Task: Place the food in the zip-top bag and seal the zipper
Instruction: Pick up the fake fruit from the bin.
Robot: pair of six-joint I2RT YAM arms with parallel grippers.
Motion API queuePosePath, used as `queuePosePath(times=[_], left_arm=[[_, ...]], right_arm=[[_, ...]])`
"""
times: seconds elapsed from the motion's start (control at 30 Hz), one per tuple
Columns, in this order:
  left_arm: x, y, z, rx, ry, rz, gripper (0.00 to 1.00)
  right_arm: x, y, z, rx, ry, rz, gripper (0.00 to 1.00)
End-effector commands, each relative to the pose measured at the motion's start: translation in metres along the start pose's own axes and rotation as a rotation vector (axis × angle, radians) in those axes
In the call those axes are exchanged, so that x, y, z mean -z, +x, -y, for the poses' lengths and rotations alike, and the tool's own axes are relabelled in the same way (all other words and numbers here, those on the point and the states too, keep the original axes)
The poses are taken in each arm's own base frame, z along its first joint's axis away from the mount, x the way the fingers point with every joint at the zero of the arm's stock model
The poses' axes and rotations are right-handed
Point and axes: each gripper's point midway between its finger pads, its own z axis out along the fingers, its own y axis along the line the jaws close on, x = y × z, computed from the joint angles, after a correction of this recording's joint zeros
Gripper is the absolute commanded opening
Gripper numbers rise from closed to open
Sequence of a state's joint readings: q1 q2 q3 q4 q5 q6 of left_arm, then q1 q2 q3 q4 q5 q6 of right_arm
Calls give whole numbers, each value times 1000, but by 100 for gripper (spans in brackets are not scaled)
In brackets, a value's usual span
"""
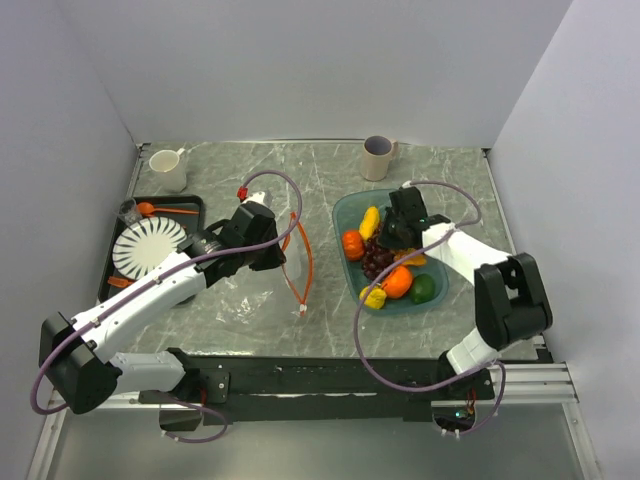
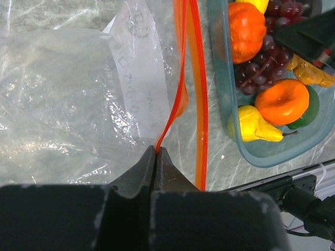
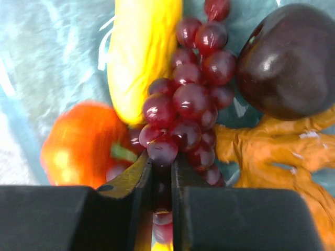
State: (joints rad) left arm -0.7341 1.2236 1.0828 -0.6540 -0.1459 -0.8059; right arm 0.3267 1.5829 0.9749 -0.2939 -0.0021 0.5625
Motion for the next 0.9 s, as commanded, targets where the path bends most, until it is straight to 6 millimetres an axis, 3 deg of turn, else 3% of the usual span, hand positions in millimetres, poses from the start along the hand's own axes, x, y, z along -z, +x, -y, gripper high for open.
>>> queuePosePath(times=[0.0, 0.2, 0.37, 0.67, 0.87], left_arm=[[1, -8, 8, -9, 33, 23, 1], [0, -8, 8, -10, 31, 23, 1], [-2, -6, 9, -3, 41, 19, 1], [-9, -5, 14, -8, 50, 5, 1], [-14, -3, 13, -8, 42, -3, 1]], right_arm=[[43, -32, -27, 13, -138, 146, 10], [92, -51, -44, 36, -233, 249, 2], [121, -50, -53, 43, -309, 278, 3], [174, -31, -101, 113, -575, 256, 4], [191, -12, -129, 146, -669, 214, 4]])
